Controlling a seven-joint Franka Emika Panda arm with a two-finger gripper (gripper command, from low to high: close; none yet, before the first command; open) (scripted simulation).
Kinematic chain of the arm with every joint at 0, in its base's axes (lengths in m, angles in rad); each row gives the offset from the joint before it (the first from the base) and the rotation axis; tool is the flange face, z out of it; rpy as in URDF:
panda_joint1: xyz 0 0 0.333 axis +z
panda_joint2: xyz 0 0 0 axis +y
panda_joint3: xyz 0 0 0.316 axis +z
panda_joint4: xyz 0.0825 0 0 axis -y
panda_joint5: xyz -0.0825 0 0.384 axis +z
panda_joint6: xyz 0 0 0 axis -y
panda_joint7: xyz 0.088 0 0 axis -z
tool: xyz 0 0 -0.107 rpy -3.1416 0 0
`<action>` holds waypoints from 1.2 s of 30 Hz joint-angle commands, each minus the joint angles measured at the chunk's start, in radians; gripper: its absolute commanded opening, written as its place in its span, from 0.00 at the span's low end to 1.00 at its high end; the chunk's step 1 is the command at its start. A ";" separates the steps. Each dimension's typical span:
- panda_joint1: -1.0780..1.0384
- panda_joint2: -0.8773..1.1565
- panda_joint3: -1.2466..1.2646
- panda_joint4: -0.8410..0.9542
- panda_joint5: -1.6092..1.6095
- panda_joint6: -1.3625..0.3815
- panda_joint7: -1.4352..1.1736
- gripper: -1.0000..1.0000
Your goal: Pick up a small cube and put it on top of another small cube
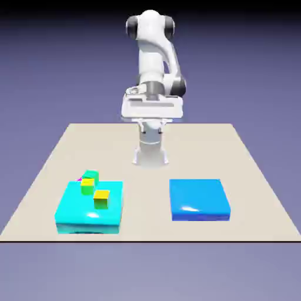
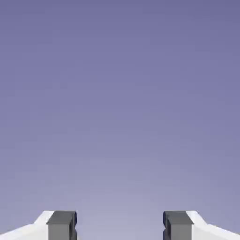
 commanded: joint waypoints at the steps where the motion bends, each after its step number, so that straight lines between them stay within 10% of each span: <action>1: -0.013 0.036 -0.030 0.015 0.012 -0.027 0.019 0.50; 25: -0.700 0.844 -0.424 0.360 0.785 -0.899 0.383 0.50; 32: -0.720 0.982 -0.309 0.358 0.982 -0.812 0.265 0.50; 33: -0.720 0.982 -0.309 0.358 0.982 -0.812 0.265 0.00; 36: -0.720 0.909 -0.355 0.357 0.897 -0.860 0.320 0.00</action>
